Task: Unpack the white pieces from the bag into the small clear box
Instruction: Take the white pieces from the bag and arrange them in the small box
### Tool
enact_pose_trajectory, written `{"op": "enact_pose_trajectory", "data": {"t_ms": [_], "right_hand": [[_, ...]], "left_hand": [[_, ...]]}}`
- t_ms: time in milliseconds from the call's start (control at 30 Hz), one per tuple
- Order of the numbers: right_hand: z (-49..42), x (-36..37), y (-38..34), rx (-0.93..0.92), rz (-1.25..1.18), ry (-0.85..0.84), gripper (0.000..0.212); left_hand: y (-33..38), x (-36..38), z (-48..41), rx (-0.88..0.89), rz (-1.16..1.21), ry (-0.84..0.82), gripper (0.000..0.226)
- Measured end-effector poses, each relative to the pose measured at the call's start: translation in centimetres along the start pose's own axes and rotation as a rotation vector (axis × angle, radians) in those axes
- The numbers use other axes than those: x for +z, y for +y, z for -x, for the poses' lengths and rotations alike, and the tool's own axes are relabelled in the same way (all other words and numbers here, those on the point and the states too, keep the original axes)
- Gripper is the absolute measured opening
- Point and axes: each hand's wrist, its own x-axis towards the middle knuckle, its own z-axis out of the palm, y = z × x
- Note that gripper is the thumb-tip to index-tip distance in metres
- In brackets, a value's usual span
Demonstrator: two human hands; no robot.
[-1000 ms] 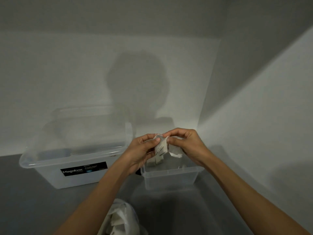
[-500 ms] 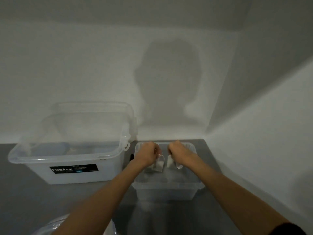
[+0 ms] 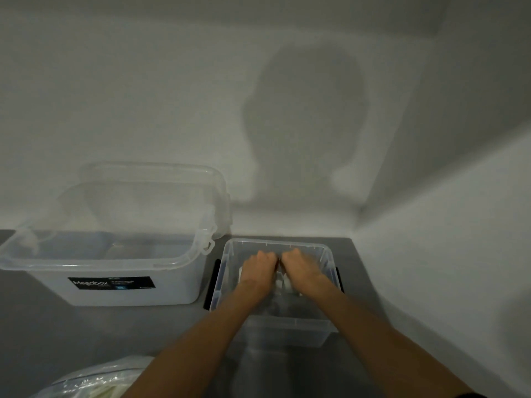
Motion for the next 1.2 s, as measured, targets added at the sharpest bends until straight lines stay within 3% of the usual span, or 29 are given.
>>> {"op": "enact_pose_trajectory", "data": {"t_ms": [767,1200], "right_hand": [[0.23,-0.06,0.24,0.068,0.016,0.014,0.02],[-0.14,0.28,0.25,0.077,0.007,-0.003,0.017]], "left_hand": [[0.39,-0.33,0.21,0.008,-0.159,-0.009,0.027],[0.41,-0.43,0.09,0.067,-0.281,-0.018,0.02]]}}
